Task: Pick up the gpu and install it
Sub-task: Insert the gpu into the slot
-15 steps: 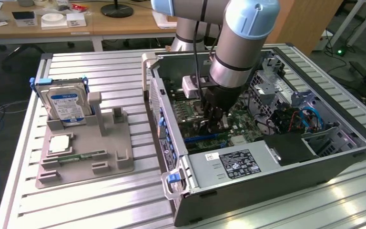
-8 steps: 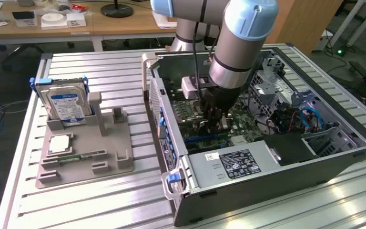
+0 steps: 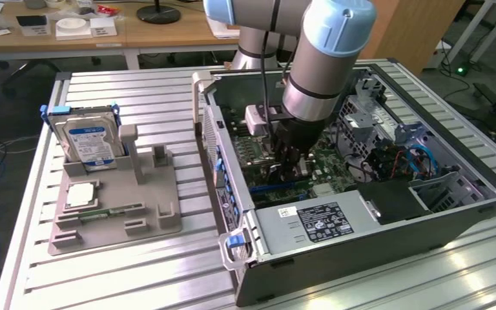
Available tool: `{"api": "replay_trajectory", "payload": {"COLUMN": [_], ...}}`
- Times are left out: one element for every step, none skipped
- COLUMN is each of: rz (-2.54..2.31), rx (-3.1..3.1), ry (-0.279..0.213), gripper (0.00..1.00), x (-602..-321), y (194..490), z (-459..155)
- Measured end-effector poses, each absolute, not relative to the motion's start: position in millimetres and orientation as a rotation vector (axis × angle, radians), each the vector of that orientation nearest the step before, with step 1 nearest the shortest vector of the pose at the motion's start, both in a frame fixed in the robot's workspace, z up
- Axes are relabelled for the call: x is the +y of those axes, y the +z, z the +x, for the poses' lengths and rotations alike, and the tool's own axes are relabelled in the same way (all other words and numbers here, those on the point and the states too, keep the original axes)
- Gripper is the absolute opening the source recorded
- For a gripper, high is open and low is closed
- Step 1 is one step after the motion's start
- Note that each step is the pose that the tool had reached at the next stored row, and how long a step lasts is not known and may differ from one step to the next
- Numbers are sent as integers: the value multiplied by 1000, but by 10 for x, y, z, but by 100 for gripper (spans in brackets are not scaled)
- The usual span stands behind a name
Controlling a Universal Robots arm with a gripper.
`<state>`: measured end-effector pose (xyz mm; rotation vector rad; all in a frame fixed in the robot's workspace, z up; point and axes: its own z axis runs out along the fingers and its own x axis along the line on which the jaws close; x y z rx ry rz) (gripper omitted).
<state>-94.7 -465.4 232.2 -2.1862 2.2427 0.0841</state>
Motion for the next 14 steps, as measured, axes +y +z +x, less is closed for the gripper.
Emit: {"api": "replay_trajectory", "payload": {"rz": [-2186, -2187, -2187, -2187, -2187, -2187, -2187, -2187, -2187, -2187, -2187, -2187, -2187, -2187], "rx": [2243, 2243, 2243, 2243, 2243, 2243, 2243, 2243, 2243, 2244, 2243, 2243, 2243, 2243], "ry": [84, 84, 85, 85, 85, 85, 85, 85, 85, 85, 85, 85, 85, 85], "gripper": [28, 28, 28, 28, 28, 28, 28, 28, 28, 28, 28, 28, 28, 28], "x": [-4654, -4655, -4655, -4654, -4654, -4654, -4654, -4655, -4654, -4655, -4655, -4654, -4654, -4654], "y": [2318, 2315, 2312, 2308, 2304, 2301, 2298, 2298, 2298, 2298, 2297, 2297, 2297, 2299], "z": [-947, -948, -948, -948, -948, -948, -948, -948, -948, -948, -948, -948, -948, -947]}}
